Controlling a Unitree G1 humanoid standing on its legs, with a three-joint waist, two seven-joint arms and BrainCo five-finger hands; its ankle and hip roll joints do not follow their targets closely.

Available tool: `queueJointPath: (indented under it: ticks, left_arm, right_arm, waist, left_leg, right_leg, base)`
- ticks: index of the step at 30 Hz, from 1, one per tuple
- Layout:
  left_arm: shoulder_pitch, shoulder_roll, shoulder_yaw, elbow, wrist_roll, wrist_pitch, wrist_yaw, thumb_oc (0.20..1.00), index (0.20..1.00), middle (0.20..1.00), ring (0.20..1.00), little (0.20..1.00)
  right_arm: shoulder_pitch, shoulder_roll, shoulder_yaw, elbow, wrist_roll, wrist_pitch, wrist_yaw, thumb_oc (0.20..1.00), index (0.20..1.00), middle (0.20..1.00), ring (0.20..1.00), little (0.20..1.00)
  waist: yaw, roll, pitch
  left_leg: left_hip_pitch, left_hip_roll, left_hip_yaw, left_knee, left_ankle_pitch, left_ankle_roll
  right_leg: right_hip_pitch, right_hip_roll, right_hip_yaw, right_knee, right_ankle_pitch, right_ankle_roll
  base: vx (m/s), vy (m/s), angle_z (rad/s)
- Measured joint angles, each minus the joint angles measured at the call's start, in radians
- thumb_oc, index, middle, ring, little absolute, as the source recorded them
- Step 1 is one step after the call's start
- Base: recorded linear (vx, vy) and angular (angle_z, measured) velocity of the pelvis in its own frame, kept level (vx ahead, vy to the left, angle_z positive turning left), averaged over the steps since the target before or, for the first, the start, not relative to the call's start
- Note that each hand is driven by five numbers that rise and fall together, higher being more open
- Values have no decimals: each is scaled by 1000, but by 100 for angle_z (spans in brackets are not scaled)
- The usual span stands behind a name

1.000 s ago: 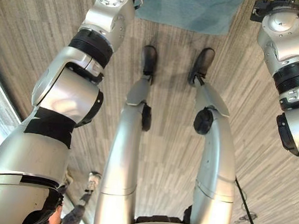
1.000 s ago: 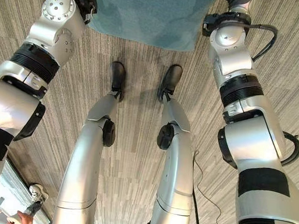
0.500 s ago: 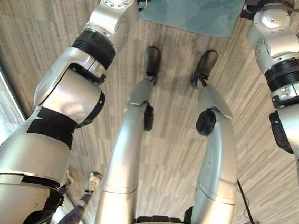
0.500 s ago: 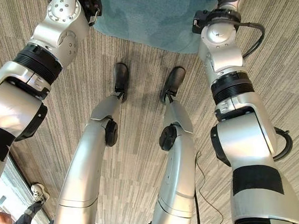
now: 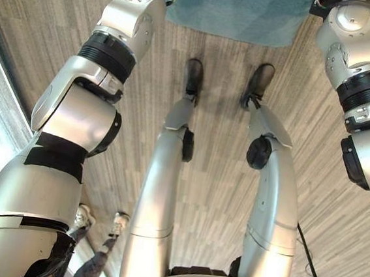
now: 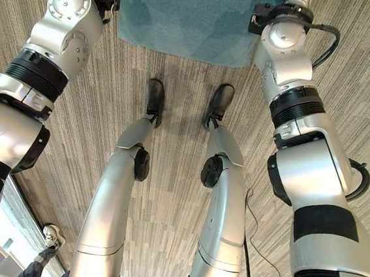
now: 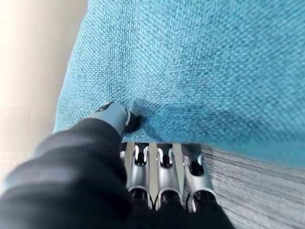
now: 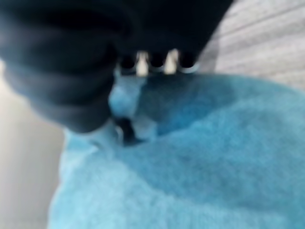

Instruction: Pick up all the scattered cushions and arrange them neatly on the sofa.

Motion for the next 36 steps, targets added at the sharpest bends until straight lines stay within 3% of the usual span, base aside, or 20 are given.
queueJointPath:
  ticks: [8,10,11,15,20,24,25,26,27,30,36]
  left_arm:
    - [244,4,108,-212,3,-3,-2,200,200,200,200,200]
    - [340,-31,118,-234,9,-19,-3,200,200,200,200,200]
    - [437,-68,177,-312,22,-21,-6,200,200,200,200,200]
    - [572,-123,205,-345,39,-30,-4,200,200,200,200,200]
    - [722,-180,231,-382,98,-28,-5,200,200,200,200,200]
    - [879,-202,262,-522,117,-28,-12,200,200,200,200,200]
    - [951,-216,267,-553,138,-30,-22,200,200,200,200,200]
    - [951,-216,267,-553,138,-30,-22,200,200,200,200,200]
    - [1009,-236,267,-554,138,-29,-34,200,200,200,200,200]
    - [1071,-249,267,-558,139,-26,-47,200,200,200,200,200]
    - [1220,-255,266,-569,177,-15,-80,200,200,200,200,200]
  right_arm:
    - [186,11,-45,-161,-17,8,24,200,200,200,200,200]
    - [274,26,-47,-183,-40,-3,25,200,200,200,200,200]
    - [361,31,-95,-262,-62,-1,27,200,200,200,200,200]
    - [486,87,-155,-328,-94,-3,30,200,200,200,200,200]
    - [650,129,-189,-416,-138,-3,55,200,200,200,200,200]
    - [833,178,-235,-545,-158,-13,72,200,200,200,200,200]
    - [924,203,-236,-590,-161,-23,82,200,200,200,200,200]
    - [924,203,-236,-590,-161,-23,82,200,200,200,200,200]
    - [993,221,-232,-591,-165,-24,97,200,200,200,200,200]
    - [1068,225,-231,-608,-167,-23,122,200,200,200,200,200]
    - [1215,225,-228,-645,-188,-23,175,200,200,200,200,200]
  waist:
    - [-25,9,-20]
    - [-33,23,-125]
    - [-34,28,-154]
    - [-49,28,-152]
    - [-55,27,-152]
    - [-59,27,-157]
    - [-61,28,-161]
    - [-61,28,-161]
    - [-70,36,-209]
    - [-75,36,-212]
    - [-83,36,-222]
  left_leg:
    - [224,-19,-4,-174,53,-5]
    - [195,-21,-10,-176,39,-8]
    - [208,-20,-7,-176,38,-5]
    - [315,-23,-8,-205,35,-10]
    - [512,-17,-8,-275,34,-11]
    - [697,-6,-12,-385,43,-35]
    - [787,-8,-13,-432,52,-30]
    - [787,-8,-13,-432,52,-30]
    - [839,0,-17,-475,53,-34]
    - [967,4,-19,-559,80,-32]
    - [1218,23,-38,-623,74,-44]
  right_leg:
    - [200,-1,-3,-124,25,8]
    - [175,3,-5,-129,10,32]
    - [187,5,-1,-134,9,34]
    - [288,9,2,-159,14,33]
    - [484,26,0,-238,24,40]
    - [658,42,-2,-339,30,63]
    - [743,50,-5,-374,33,61]
    - [743,50,-5,-374,33,61]
    - [790,59,-7,-402,30,57]
    - [902,74,-19,-455,43,47]
    - [1145,107,-4,-521,26,48]
  base:
    - [-56,-17,4]
    - [-75,-47,-3]
    - [-67,-50,-6]
    - [-53,-56,-5]
    - [-36,-90,-8]
    - [-13,-142,-10]
    - [-7,-152,-9]
    - [21,-186,-7]
    - [31,-129,-3]
    - [17,-76,-6]
    - [-2,-32,-14]
